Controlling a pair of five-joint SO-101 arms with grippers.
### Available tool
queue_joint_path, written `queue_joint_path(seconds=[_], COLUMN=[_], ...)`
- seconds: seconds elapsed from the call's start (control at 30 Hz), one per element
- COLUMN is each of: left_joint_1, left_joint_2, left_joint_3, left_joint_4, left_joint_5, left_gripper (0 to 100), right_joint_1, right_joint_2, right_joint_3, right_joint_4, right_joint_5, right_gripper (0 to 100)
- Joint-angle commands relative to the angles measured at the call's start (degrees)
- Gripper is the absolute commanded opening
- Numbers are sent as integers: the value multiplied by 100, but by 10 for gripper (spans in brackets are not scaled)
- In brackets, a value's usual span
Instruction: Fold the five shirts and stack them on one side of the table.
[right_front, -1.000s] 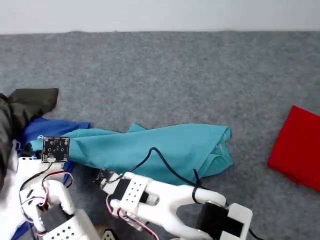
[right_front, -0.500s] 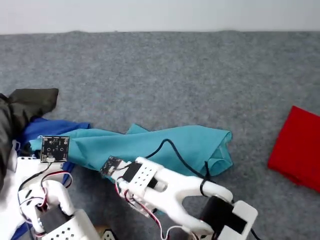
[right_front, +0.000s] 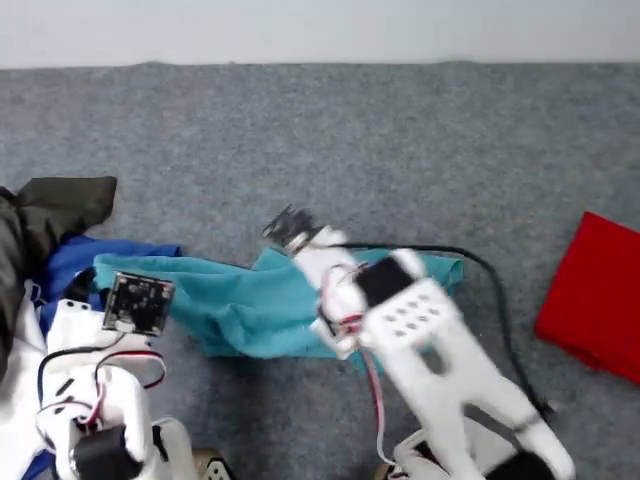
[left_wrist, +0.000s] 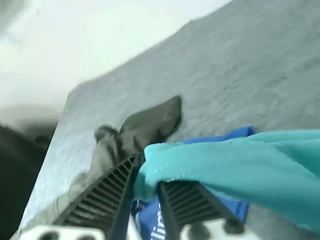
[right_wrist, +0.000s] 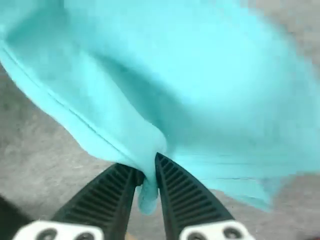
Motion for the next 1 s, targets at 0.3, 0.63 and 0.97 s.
queue_joint_path(seconds=[0.3,0.63,0.97], left_joint_1=[642,677,730], left_joint_2=[0,1644,4211], left_joint_3=[-1930,-3240,-5226], left_joint_4=[-229,-527,369], left_joint_5=[-1231,-624,1116], left_gripper=[14,14,14], right_joint_1=[1991,2985,3345], right_joint_2=[-1569,-1552,-1560], right_joint_3=[-1934,-3086,-3253], right_joint_4=[13,-119,-769], right_joint_5=[695,510,-510], right_gripper=[9,9,9])
